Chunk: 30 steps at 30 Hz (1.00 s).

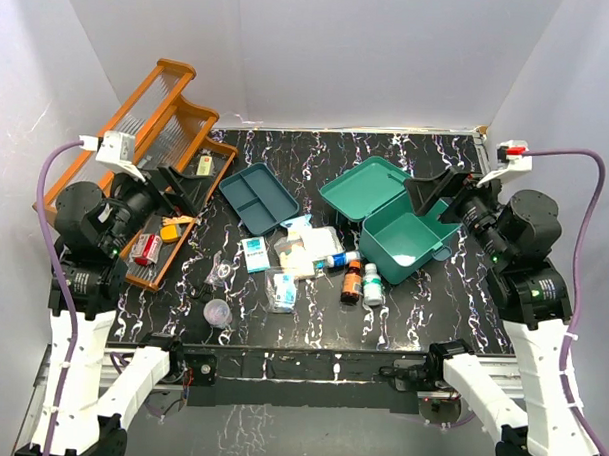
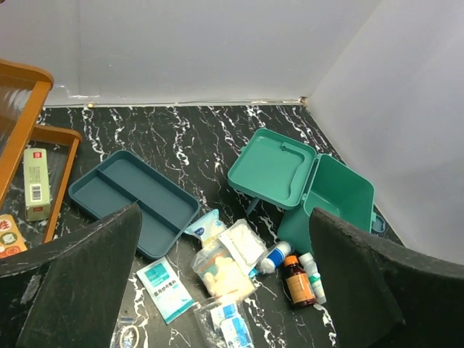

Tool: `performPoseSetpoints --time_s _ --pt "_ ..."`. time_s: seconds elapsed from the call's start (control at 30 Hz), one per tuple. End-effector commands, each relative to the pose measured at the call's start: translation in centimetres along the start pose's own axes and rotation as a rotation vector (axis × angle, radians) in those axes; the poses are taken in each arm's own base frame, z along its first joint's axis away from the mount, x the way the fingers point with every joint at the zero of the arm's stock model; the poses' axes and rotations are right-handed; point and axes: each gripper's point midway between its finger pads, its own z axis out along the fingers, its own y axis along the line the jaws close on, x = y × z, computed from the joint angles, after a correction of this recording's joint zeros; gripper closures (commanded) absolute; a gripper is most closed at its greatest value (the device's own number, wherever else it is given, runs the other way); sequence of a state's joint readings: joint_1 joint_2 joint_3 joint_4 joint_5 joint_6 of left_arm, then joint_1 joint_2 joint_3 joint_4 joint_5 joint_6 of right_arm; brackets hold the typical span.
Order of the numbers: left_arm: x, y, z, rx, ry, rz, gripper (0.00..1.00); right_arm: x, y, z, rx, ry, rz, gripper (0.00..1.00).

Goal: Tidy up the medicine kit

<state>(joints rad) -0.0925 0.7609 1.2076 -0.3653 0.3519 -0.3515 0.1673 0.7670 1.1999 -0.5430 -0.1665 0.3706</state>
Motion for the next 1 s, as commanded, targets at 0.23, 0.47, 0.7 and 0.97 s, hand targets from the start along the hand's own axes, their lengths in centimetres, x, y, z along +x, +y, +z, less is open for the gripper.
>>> performPoseSetpoints --time_s 0.23,0.47,0.7,0.97 --pt "2.1 -3.1 1.2 0.264 0.033 -0.015 0.01 3.4 4.3 0.7 -0.318 0.105 -0.003 0.09" --pt "5.2 -3.3 1.9 0.353 0.094 -0.06 0.01 8.5 3.4 2.6 -0.32 0.279 0.056 0.15" --pt "6.9 -2.6 2.6 0.355 0.125 -0.078 0.01 13.2 4.0 4.6 -0.225 0.403 0.079 0.25" --pt "7.1 -0.9 3.8 0.268 0.125 -0.091 0.01 18.8 4.3 6.1 -0.006 0.516 0.041 0.39"
